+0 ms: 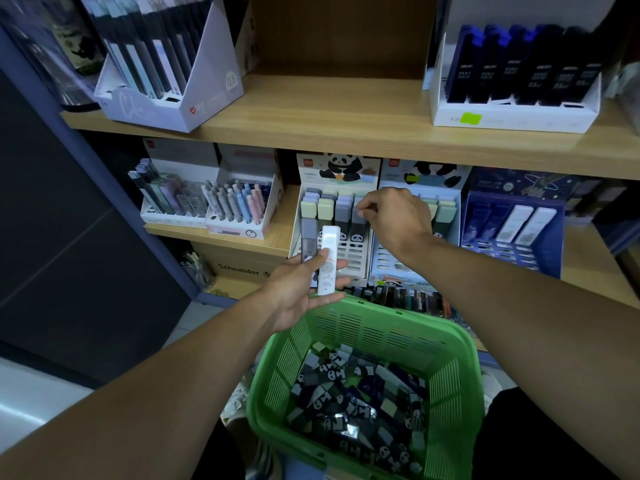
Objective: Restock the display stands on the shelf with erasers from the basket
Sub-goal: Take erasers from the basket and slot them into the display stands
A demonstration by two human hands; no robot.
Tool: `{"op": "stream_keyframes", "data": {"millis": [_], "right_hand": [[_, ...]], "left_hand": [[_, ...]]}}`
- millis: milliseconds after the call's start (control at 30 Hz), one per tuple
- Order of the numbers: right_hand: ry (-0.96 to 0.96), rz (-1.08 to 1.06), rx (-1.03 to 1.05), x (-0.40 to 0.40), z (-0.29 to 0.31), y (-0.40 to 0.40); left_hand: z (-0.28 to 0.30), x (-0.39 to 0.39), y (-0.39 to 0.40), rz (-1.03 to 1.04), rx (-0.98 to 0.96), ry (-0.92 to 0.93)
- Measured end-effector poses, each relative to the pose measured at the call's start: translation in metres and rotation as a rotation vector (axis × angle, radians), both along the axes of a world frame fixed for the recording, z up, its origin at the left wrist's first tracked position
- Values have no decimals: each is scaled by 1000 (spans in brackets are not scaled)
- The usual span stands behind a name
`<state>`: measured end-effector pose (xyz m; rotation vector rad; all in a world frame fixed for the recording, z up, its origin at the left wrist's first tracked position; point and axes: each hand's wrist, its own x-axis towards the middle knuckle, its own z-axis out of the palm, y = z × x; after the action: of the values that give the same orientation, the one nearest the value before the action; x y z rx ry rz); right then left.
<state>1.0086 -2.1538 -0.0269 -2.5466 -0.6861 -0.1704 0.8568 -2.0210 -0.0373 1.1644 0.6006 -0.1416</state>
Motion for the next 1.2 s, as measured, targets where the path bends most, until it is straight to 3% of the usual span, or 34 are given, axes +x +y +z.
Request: {"op": "stream_keyframes", "data": {"millis": [167, 267, 333, 500, 700, 900, 1200], "right_hand": [[-67, 16, 34, -4, 2, -4], [272, 145, 294, -16, 15, -7], [503, 190, 323, -25, 19, -13], [684, 106, 451, -23, 23, -51], [420, -157, 491, -2, 25, -143], [120, -332, 218, 12, 16, -218], [97, -263, 165, 15, 3, -230]], "left_hand": [[0, 1, -3, -16, 0, -13], [1, 6, -8, -42, 0, -28], [1, 12, -14, -52, -14, -31], [1, 26, -48, -113, -52, -17], [-6, 34, -93, -221, 27, -24], [-1, 41, -115, -289, 69, -68], [2, 45, -124, -305, 40, -18]]}}
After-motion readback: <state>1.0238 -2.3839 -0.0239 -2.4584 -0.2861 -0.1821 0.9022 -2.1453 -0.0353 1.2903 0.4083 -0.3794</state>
